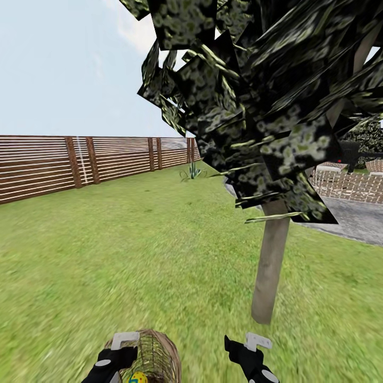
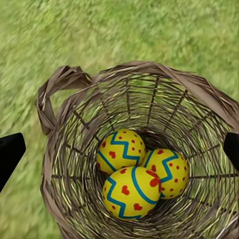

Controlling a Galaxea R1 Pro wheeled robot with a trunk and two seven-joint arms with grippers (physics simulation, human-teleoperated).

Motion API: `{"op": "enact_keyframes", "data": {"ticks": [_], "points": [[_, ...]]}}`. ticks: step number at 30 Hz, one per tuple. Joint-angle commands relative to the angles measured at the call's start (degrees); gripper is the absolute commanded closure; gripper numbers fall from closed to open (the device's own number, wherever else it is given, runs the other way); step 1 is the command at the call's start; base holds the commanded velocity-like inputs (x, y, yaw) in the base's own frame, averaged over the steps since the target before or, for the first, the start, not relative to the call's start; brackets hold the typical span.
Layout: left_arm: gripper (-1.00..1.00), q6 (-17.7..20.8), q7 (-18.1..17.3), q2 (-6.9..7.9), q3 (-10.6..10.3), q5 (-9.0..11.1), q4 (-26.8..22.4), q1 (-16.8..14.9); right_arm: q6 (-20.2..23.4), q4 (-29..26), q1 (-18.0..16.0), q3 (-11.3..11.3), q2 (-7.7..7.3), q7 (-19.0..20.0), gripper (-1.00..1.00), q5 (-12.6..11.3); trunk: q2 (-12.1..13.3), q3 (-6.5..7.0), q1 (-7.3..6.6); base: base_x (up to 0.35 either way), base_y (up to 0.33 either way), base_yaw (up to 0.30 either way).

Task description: Take the three Easter eggs out of the wicker basket on the lawn in the garden, then place them on the lawn next to a single tree (choose any tree) so that all three eggs are next to the same tree and none are left in the basket.

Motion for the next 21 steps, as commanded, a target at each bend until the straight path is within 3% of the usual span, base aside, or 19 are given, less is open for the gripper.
{"op": "enact_keyframes", "data": {"ticks": [1,13,21], "points": [[-1.0,0.31,0.28,0.0,-0.13,0.29,-0.11,-0.01,-0.02,-0.07,-0.04,0.28,-0.05,-0.43,-1.0,-0.53,-0.45,-0.25,0.23,0.0,0.0,0.0],[-1.0,0.21,0.41,0.0,-0.14,0.29,-0.13,-0.01,-0.02,0.11,-0.04,0.28,-0.05,-0.43,-1.0,-0.53,-5.27,-2.41,2.86,0.0,0.0,0.0],[-1.0,0.19,0.53,0.0,-0.14,0.29,-0.25,-0.01,-0.02,0.19,-0.04,0.28,-0.05,-0.43,-1.0,-0.53,-5.27,-2.41,2.86,0.0,0.0,0.0]]}}
